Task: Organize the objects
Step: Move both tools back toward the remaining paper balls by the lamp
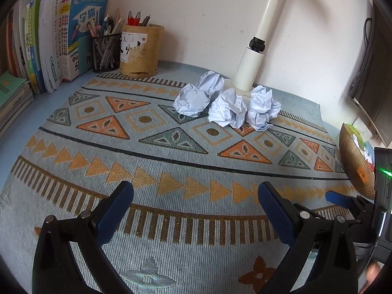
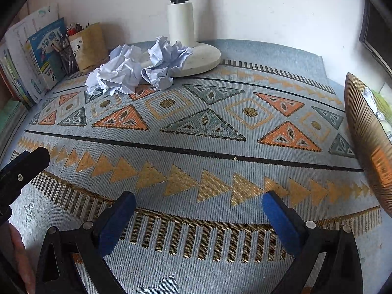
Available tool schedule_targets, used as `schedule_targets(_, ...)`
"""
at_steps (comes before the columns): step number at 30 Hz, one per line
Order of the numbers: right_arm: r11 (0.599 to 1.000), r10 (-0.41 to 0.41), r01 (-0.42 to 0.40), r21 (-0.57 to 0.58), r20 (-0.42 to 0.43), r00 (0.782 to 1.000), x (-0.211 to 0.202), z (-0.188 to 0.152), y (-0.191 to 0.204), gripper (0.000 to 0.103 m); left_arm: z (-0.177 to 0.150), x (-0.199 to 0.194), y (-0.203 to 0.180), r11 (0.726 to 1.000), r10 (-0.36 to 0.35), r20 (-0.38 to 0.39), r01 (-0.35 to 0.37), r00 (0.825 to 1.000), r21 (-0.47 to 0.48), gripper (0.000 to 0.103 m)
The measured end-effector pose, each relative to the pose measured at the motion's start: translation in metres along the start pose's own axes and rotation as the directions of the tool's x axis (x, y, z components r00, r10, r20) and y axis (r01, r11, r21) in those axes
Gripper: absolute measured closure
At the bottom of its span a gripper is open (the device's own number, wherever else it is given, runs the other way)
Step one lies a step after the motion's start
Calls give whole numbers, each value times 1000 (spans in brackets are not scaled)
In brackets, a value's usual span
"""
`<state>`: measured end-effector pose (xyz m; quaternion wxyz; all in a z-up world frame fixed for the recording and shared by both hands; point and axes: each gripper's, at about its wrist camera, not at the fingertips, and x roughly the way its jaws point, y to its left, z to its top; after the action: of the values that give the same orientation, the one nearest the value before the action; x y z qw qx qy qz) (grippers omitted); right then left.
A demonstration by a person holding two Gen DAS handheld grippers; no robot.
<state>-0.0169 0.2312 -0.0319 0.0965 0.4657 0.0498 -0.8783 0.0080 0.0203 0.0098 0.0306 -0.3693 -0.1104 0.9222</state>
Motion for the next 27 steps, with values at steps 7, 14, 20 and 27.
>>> schedule_targets(7, 1000, -11, 11, 12, 8, 1000, 1, -1, 1, 0, 0, -3, 1, 1000, -26, 15, 26, 1000, -4, 1)
schedule_targets(14, 1000, 11, -12, -19, -16, 1000, 0, -3, -1, 0, 3, -2, 2, 1000, -23, -16, 23, 1000, 1, 1)
schedule_targets(20, 993, 106, -107, -42, -18, 994, -16, 36, -9, 3, 40, 3, 14, 970, -228, -68, 221, 971, -104, 3)
schedule_targets(27, 980, 195, -198, 17, 112, 974, -5, 116, 1, 5, 77, 60, -14, 974, -213, -107, 203, 971, -96, 23)
